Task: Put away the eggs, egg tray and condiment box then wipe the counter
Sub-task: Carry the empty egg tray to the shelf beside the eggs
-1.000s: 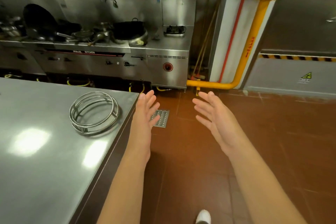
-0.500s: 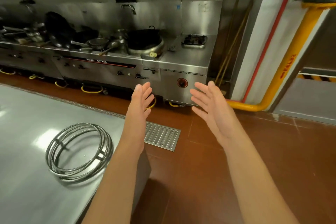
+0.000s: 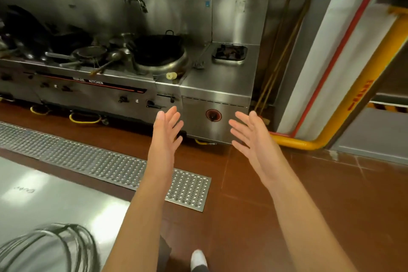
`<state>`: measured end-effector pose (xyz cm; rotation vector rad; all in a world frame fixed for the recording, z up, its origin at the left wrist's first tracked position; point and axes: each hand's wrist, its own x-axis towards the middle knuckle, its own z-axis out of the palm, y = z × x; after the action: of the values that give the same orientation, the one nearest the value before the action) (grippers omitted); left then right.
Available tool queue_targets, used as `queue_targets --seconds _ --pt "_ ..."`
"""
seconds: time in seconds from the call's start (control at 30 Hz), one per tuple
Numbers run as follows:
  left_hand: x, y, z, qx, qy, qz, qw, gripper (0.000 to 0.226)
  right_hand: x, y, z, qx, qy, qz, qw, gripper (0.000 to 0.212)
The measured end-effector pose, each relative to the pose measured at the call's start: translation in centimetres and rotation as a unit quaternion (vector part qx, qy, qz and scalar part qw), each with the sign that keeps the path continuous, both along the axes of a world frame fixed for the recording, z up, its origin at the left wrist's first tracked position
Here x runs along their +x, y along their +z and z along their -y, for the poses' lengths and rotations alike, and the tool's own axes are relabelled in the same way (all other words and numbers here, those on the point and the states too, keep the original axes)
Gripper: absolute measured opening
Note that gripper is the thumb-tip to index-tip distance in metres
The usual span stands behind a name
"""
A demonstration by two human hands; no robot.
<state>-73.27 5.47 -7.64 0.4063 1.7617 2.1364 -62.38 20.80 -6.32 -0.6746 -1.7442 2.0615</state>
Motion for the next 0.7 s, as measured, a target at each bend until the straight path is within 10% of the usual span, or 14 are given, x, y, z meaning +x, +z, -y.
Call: queue_targets --seconds 0.43,0.7 --pt "-20.2 1.6 -12.1 -0.013 -0.033 -0.019 0.999 0.071 -19.8 2.0 -9.6 -0.029 -0.043 0.006 0.999 0.052" --pt "-33.5 -0.5 -9.3 -0.048 0.132 0.019 0.990 0.062 -37.3 -1.0 -10.0 -0.045 0.140 0.019 0.989 0.056"
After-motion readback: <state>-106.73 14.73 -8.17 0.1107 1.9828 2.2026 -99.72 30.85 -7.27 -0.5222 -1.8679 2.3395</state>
